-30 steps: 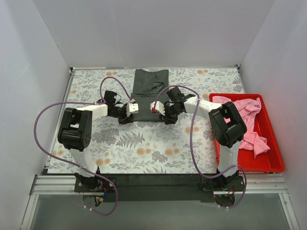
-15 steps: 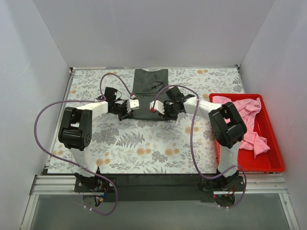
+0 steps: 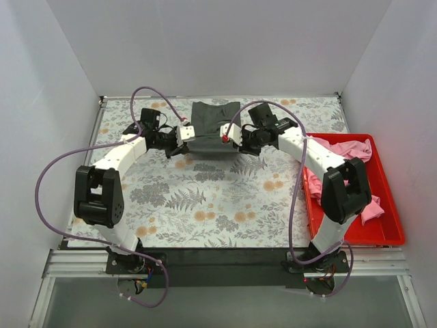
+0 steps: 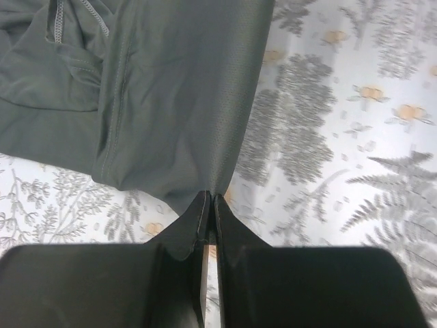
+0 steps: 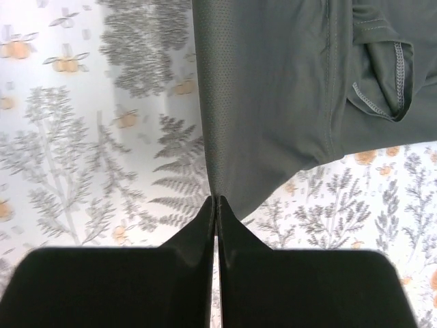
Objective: Fold and stack the t-shirts
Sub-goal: Fold the tshirt
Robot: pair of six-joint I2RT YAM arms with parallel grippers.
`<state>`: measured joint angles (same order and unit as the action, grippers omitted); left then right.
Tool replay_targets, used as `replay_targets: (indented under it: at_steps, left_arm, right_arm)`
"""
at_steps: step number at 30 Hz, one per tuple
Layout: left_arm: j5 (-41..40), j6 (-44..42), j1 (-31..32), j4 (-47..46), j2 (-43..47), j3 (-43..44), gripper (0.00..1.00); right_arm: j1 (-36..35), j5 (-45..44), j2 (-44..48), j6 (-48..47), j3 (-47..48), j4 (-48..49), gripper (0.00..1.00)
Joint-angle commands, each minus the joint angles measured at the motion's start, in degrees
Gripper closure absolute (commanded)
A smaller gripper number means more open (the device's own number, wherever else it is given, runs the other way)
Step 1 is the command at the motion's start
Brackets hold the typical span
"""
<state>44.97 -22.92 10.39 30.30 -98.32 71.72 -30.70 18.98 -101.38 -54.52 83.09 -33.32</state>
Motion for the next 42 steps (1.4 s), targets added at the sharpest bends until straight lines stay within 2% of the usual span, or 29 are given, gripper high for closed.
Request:
replay_targets:
  at_steps: [1, 4, 7, 9, 12, 15, 19, 26, 34, 37, 42]
  left_arm:
    - [1.8, -5.0, 1.1, 9.4, 8.0, -3.0, 1.00]
    - [2.5, -6.0, 2.4, 14.1, 14.5, -7.9, 1.00]
    - [4.0, -8.5, 3.8, 23.1, 20.9, -11.6, 1.00]
    - [6.0, -10.6, 4.2, 32.4, 24.0, -12.3, 1.00]
    - [6.7, -10.7, 4.3, 38.2, 29.8, -12.0, 1.00]
    - [5.9, -9.7, 4.3, 39.7, 29.4, -9.9, 1.00]
    - [5.9, -6.8, 2.8, 37.8, 22.7, -4.7, 1.00]
    - [6.4, -5.9, 0.1, 31.8, 7.6, 7.5, 1.00]
    - [7.5, -6.2, -2.3, 30.6, -12.6, 23.1, 1.00]
    - [7.4, -5.8, -2.8, 30.1, -16.8, 27.9, 1.00]
    - [6.9, -3.9, -3.1, 26.4, -23.2, 30.3, 1.00]
  right_arm:
    - [-0.9, 2.8, 4.7, -0.6, -1.5, -7.6, 0.99]
    - [-2.2, 5.3, 8.9, 0.1, -5.2, -11.5, 0.99]
    - [-5.0, 7.7, 15.7, 1.3, -10.9, -15.4, 0.99]
    - [-7.8, 9.1, 21.0, 1.8, -13.9, -18.6, 0.99]
    - [-9.6, 11.2, 24.7, 4.3, -13.2, -22.5, 0.99]
    - [-9.6, 11.4, 23.3, 4.9, -11.0, -23.5, 0.99]
    - [-8.2, 10.5, 18.1, 1.5, -6.7, -23.1, 0.99]
    - [-1.7, 11.6, 4.4, -5.0, 5.7, -23.4, 0.99]
    - [2.0, 12.1, -12.4, -8.6, 19.9, -23.3, 0.99]
    - [3.1, 12.0, -17.8, -9.3, 24.8, -23.2, 0.99]
    - [5.0, 11.0, -26.1, -9.9, 31.0, -23.1, 0.99]
